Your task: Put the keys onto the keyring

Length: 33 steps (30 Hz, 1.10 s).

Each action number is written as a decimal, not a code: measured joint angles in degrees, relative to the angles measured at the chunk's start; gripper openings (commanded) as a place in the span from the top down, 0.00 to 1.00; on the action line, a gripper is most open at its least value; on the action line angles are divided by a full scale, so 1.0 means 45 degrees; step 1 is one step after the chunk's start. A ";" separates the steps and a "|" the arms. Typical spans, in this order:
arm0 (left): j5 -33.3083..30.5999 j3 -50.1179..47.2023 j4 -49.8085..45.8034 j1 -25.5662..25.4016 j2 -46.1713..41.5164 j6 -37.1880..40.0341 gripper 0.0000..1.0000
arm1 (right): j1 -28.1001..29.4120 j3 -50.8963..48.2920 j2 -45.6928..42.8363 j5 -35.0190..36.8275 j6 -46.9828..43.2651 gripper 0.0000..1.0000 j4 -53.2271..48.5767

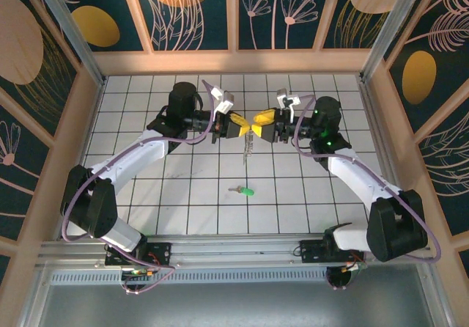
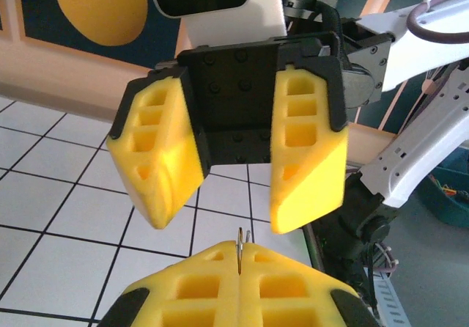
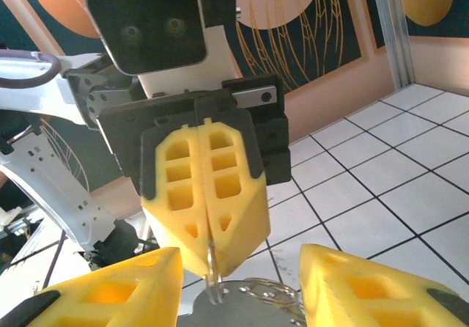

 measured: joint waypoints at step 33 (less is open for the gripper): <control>-0.4187 -0.2701 0.4847 0.0024 -0.1817 -0.3492 0.63 | -0.0087 -0.0243 0.0408 0.0772 0.1132 1.00 0.1982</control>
